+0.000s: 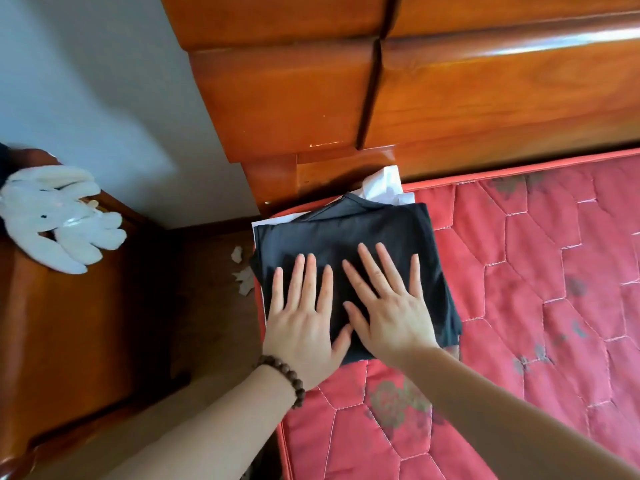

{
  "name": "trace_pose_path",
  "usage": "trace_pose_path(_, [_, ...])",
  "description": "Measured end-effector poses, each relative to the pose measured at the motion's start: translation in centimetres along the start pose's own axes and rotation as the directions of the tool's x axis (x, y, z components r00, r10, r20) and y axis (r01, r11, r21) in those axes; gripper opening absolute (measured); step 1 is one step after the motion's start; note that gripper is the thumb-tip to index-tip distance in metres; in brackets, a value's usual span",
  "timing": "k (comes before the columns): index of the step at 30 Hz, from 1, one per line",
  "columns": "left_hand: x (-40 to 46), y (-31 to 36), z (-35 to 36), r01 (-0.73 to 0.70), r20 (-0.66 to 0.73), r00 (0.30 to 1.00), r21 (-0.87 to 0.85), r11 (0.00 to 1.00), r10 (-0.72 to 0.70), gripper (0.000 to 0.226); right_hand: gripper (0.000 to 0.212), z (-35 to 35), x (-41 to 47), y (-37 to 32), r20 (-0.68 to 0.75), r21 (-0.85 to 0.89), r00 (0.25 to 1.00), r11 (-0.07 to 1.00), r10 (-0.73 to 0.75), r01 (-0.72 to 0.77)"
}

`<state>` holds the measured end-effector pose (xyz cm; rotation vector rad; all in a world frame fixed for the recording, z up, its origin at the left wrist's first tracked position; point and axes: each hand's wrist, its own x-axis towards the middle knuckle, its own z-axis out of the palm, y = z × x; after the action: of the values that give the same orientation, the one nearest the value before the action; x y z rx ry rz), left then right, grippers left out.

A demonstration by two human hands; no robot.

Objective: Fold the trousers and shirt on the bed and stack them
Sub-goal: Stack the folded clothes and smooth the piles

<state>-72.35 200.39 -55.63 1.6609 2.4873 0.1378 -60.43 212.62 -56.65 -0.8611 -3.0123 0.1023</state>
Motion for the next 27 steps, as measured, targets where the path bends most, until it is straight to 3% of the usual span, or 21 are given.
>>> trace_pose_path(2, [-0.7,0.1,0.8,-0.026,0.071,0.997,0.017,1.0,0.025,0.087,0.059,0.6,-0.8,0.1,0.025,-0.013,0.999,1.0,0.023,-0.023])
trace_pose_path(6, [-0.6,-0.7,1.6,0.02,0.094,0.995,0.038,0.999,-0.023,0.094,0.063,1.0,-0.9,2.1,0.009,-0.015,0.969,0.969,0.247,-0.247])
trace_pose_path(12, [-0.3,-0.4,1.3,0.059,0.137,0.988,0.059,0.996,-0.067,0.093,0.066,0.7,-0.5,2.1,0.125,-0.007,0.957,0.965,0.262,-0.263])
trace_pose_path(16, [-0.7,-0.7,-1.8,0.055,0.241,0.968,0.096,0.994,-0.077,0.09,0.064,-2.3,-1.6,1.0,0.225,0.013,0.911,0.933,0.347,-0.359])
trace_pose_path(21, [-2.2,-0.7,-11.4,0.017,0.242,0.97,0.078,0.997,-0.035,0.084,0.062,-12.4,-5.6,0.4,0.163,0.224,0.769,0.736,0.618,-0.639])
trace_pose_path(27, [-6.8,2.3,-25.2,-0.109,0.208,0.973,0.05,0.993,0.097,0.081,0.059,-27.5,-15.5,-2.0,0.101,0.312,0.569,0.517,0.816,-0.797])
